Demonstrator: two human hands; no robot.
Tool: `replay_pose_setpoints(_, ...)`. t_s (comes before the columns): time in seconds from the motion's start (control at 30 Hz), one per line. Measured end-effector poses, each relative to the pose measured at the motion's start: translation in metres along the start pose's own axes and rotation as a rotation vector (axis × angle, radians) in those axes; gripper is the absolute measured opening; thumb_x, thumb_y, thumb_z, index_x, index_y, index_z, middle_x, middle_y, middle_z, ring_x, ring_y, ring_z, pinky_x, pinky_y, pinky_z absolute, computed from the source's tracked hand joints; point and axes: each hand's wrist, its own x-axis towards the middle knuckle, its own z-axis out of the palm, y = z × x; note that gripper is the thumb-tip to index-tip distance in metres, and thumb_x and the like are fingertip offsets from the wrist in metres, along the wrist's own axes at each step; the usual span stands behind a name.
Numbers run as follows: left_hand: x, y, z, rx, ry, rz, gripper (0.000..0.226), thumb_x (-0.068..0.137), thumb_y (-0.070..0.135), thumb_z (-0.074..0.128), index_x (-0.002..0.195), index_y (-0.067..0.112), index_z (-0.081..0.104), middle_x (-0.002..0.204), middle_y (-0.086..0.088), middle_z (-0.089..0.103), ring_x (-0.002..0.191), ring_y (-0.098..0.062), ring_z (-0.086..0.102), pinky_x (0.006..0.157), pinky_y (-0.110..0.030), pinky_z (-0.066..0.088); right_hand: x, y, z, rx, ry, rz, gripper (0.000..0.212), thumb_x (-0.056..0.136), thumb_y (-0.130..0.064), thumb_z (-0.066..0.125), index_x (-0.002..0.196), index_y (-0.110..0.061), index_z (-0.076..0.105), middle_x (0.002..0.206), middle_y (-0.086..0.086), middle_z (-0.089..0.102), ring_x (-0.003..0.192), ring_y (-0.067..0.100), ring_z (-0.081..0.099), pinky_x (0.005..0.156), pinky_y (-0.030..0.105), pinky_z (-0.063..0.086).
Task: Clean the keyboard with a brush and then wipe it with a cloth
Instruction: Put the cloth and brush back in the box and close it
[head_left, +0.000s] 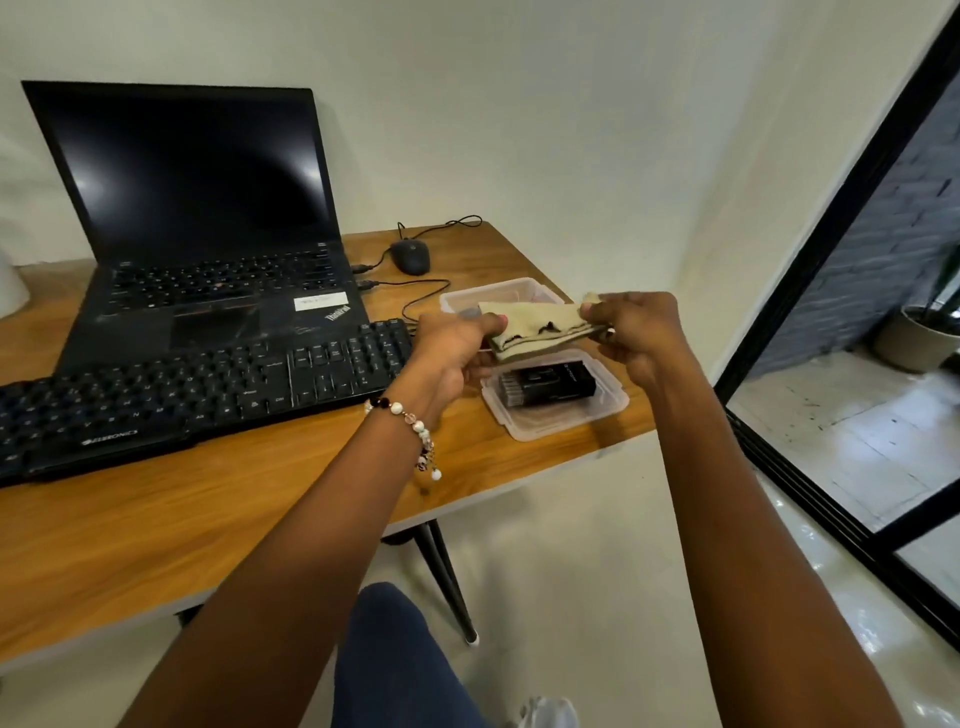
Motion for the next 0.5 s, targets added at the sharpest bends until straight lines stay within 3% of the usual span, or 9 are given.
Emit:
replay_pose_setpoints(0.07,0.011,0.013,-0.005,-0.006,0.046,0.080,0.022,0.080,0.014,0.077,0.097,0.006,0.066,0.089,-0.011,0.072,0.061,-0.016,0.066,0.048,-0.027,0.052,0.012,-0.011,0.011,0.062,-0.020,-0.024,0.024,0.079,0.001,0.075,0.101,-0.001,0.068,0.081,0.011,0.068,0.052,0.011,0.063,0.052,0.023,0.051)
replay_pose_setpoints(0.17,0.034,0.026,-0.015,0.067,0.142,0.203,0.040,0.077,0.017,0.081,0.111,0.017,0.061,0.107,-0.007,0.067,0.086,-0.020,0.069,0.052,-0.027,0.054,0.033,-0.020,0.031,0.027,-0.017,-0.081,0.033,0.075,-0.001,0.079,0.106,-0.001,0.068,0.092,0.015,0.070,0.061,0.016,0.065,0.057,0.026,0.054)
replay_pose_setpoints(0.3,0.061,0.032,-0.021,0.290,0.178,0.301,0.041,0.076,0.017,0.081,0.111,0.025,0.061,0.120,-0.001,0.058,0.093,-0.015,0.062,0.071,-0.029,0.055,0.062,-0.017,0.056,-0.157,-0.002,-0.187,0.034,0.073,-0.004,0.082,0.105,-0.005,0.069,0.107,0.013,0.068,0.074,0.015,0.065,0.055,0.017,0.051)
replay_pose_setpoints(0.33,0.065,0.031,-0.020,0.363,0.177,0.306,0.039,0.075,0.018,0.081,0.108,0.024,0.063,0.118,0.000,0.059,0.090,-0.013,0.059,0.070,-0.027,0.053,0.067,-0.015,0.061,-0.249,0.009,-0.221,0.032,0.073,-0.005,0.082,0.102,-0.008,0.069,0.109,0.011,0.067,0.081,0.015,0.065,0.063,0.018,0.054)
replay_pose_setpoints(0.4,0.073,0.026,-0.017,0.505,0.169,0.319,0.035,0.074,0.021,0.082,0.102,0.026,0.064,0.109,-0.001,0.063,0.085,-0.013,0.061,0.062,-0.026,0.049,0.078,-0.007,0.069,-0.468,0.020,-0.273,0.030,0.072,-0.010,0.084,0.096,-0.018,0.067,0.112,0.008,0.066,0.099,0.021,0.062,0.088,0.034,0.053)
replay_pose_setpoints(0.43,0.077,0.023,-0.015,0.564,0.166,0.330,0.033,0.073,0.023,0.083,0.098,0.029,0.063,0.103,-0.001,0.066,0.084,-0.015,0.063,0.063,-0.029,0.050,0.081,-0.003,0.072,-0.576,0.009,-0.299,0.029,0.073,-0.013,0.083,0.095,-0.021,0.065,0.112,0.006,0.066,0.106,0.023,0.060,0.095,0.042,0.048)
replay_pose_setpoints(0.5,0.083,0.016,-0.013,0.667,0.166,0.361,0.031,0.071,0.027,0.084,0.090,0.034,0.060,0.094,0.000,0.067,0.088,-0.019,0.063,0.076,-0.038,0.053,0.084,0.004,0.075,-0.772,-0.031,-0.368,0.026,0.077,-0.014,0.079,0.096,-0.022,0.063,0.111,0.002,0.066,0.113,0.024,0.054,0.098,0.041,0.036)
